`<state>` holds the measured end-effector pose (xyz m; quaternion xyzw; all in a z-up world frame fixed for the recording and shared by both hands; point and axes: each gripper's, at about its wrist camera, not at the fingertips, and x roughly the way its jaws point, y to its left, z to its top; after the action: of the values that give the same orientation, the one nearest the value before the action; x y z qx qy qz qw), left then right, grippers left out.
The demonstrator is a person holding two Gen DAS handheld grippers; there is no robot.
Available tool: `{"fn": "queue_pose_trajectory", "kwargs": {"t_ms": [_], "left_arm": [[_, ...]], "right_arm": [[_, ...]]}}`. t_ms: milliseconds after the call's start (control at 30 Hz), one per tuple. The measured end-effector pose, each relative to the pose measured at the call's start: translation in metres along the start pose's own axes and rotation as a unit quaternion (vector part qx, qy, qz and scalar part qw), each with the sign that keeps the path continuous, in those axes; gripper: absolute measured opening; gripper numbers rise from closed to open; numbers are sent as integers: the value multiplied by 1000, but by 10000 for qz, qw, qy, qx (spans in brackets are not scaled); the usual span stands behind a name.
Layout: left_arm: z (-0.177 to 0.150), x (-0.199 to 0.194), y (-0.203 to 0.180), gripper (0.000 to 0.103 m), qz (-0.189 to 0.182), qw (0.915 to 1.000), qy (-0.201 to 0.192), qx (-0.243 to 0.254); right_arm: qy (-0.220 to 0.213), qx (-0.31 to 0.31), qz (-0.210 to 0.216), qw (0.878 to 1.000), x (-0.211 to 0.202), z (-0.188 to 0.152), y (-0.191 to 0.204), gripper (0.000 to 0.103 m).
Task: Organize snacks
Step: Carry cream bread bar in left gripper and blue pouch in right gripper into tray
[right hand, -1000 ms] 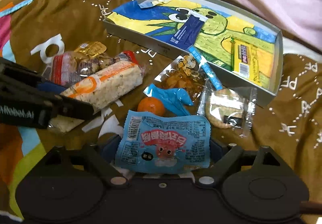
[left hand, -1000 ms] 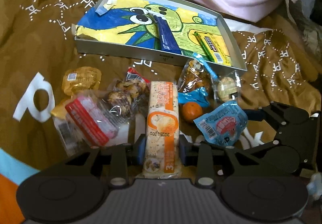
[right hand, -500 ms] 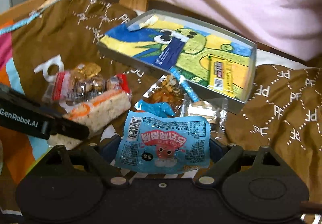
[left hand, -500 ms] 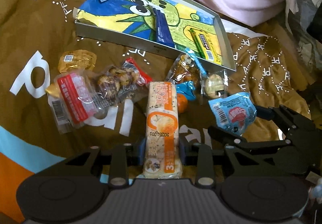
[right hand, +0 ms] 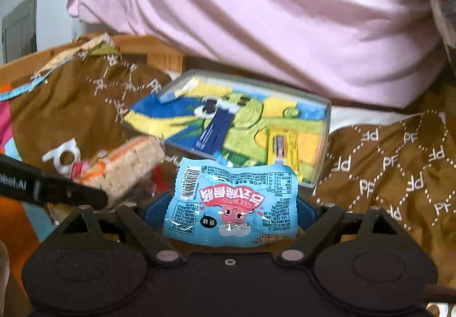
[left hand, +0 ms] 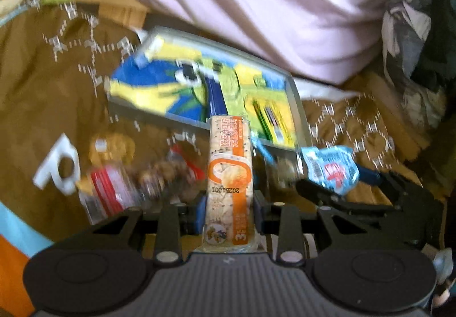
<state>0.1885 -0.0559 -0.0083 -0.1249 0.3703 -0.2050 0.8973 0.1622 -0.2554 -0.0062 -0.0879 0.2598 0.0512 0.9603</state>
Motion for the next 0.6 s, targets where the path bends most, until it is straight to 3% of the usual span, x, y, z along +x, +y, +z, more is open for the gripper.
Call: {"fn": "queue_pose_trajectory", "kwargs": {"t_ms": [333, 600], "left_arm": [[73, 28, -17, 36, 357, 9965, -717, 230], [109, 94, -18, 36, 535, 9962, -640, 258]], "right_arm": [[-803, 209, -204, 9963, 34, 23, -21, 89], [-860, 492, -295, 9946, 96, 39, -32, 89]]}}
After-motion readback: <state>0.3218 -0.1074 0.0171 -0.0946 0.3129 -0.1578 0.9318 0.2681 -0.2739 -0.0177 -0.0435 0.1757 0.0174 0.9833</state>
